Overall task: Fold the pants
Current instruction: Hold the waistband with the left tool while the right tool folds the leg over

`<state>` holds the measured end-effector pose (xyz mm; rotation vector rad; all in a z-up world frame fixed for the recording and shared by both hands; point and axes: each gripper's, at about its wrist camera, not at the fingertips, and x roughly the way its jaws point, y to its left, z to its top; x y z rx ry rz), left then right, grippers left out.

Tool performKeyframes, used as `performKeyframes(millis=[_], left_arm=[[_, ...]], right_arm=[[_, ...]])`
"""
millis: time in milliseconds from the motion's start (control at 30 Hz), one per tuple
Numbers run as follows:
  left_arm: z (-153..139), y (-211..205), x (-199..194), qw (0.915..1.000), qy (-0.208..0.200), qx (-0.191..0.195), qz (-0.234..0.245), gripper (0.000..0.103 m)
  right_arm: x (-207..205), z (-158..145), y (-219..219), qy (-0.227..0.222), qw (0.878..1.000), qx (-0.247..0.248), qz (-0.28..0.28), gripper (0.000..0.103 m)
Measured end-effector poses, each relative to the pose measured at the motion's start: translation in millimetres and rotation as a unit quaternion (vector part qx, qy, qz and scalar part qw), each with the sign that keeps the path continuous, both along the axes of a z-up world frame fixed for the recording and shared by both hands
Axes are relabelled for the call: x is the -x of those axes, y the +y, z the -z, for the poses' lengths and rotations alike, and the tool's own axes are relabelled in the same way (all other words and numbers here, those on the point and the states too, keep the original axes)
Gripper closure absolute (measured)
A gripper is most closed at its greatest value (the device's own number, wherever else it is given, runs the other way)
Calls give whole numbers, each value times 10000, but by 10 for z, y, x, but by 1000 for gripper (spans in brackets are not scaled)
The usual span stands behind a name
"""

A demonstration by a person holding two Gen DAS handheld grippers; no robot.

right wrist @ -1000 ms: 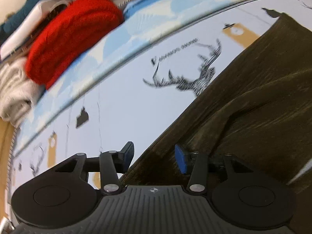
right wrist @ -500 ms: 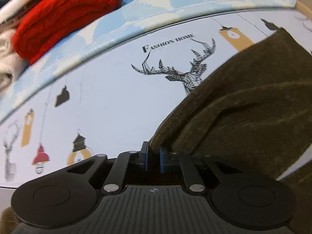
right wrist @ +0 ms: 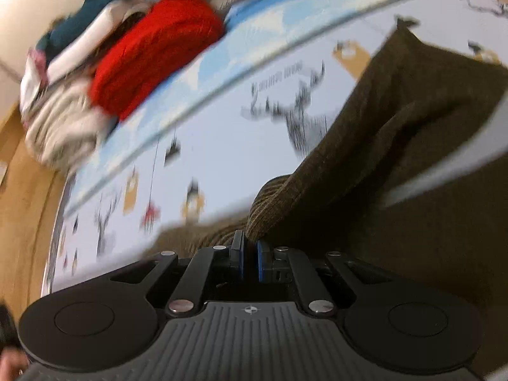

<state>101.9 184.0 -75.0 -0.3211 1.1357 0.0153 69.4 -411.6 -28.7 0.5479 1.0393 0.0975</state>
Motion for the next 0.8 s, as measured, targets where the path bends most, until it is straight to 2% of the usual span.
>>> performKeyframes(millis=[67, 133, 200, 267, 300, 333, 367, 433, 533, 633, 800], left_arm=[[46, 11, 36, 9995, 170, -220, 152, 91], [174, 6, 2, 9976, 516, -408, 233, 91], [249, 11, -60, 9966, 712, -343, 235, 90], [255, 31, -108, 9969, 727, -270, 122, 87], [263, 47, -126, 9970, 755, -171, 27, 76], [281, 62, -144, 9967, 811, -52, -63, 70], [301, 68, -160, 9962, 859, 42, -127, 64], [322, 43, -174, 9957, 910, 59, -170, 59], [368, 5, -186, 9949, 985, 11, -219, 55], [400, 21, -199, 9940, 1059, 4, -283, 55], [445, 29, -233, 9927, 1151, -16, -363, 55]], right_arm=[[191, 169, 14, 549, 9972, -54, -497, 93], [287, 307, -1, 934, 9925, -57, -788, 92], [314, 287, -107, 789, 9939, 135, -754, 89], [272, 187, -275, 452, 9977, 231, -447, 89], [233, 119, -355, 230, 9987, 377, -246, 89], [188, 51, -430, -10, 9985, 539, 28, 86], [131, 9, -500, -171, 9977, 582, 307, 82], [-17, 0, -591, -329, 9953, 597, 688, 66], [-317, 92, -567, -294, 9920, 870, 871, 60], [-633, 256, -438, -27, 9898, 1214, 742, 60], [-965, 456, -275, 96, 9796, 1954, 450, 58]])
